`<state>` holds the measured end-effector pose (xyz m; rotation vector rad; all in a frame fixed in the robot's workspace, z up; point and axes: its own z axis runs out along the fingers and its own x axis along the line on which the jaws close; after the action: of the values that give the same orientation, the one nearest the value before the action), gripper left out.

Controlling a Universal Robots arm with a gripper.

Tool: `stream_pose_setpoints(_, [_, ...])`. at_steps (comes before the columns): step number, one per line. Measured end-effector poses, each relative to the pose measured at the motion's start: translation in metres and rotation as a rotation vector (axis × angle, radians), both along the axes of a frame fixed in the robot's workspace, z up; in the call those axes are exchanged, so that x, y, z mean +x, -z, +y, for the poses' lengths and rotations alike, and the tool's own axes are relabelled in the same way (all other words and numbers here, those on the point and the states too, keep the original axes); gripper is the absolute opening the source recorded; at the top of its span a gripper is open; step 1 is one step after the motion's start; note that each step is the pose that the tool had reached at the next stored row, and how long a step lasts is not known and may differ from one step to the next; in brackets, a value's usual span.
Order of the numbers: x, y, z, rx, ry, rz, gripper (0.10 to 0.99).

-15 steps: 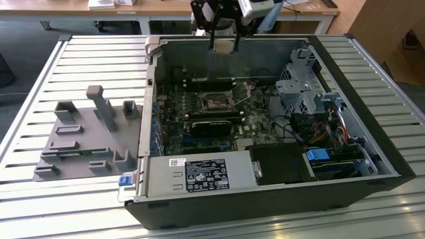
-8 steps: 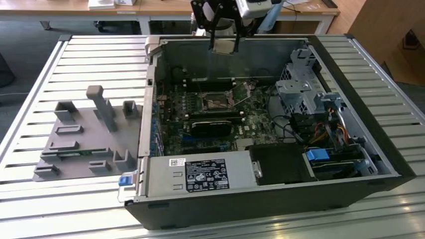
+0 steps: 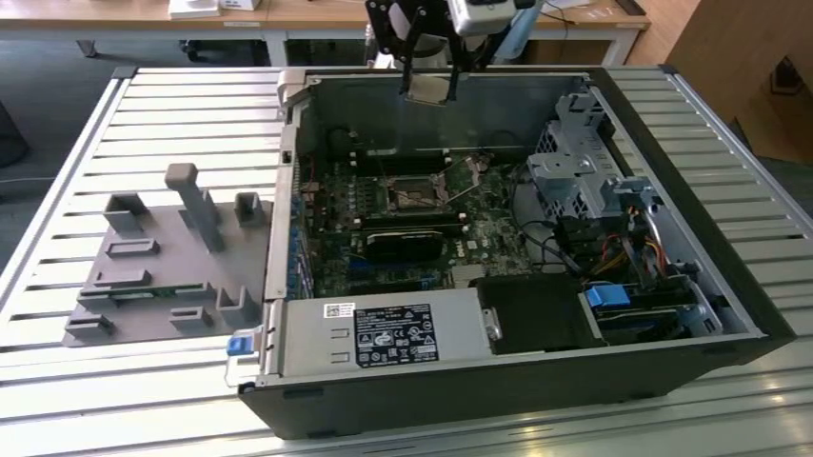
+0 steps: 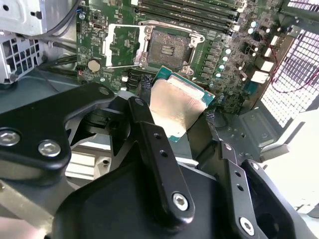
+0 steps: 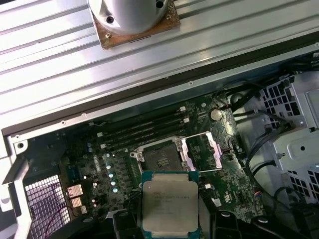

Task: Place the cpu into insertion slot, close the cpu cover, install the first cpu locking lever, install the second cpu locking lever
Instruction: 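Place the cpu into insertion slot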

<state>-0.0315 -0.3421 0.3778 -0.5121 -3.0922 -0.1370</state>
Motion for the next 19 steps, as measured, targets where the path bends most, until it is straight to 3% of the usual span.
stream_pose_setpoints(19, [0.0,0.0001,0.0001,-0.002,0.121,0.0,0.541])
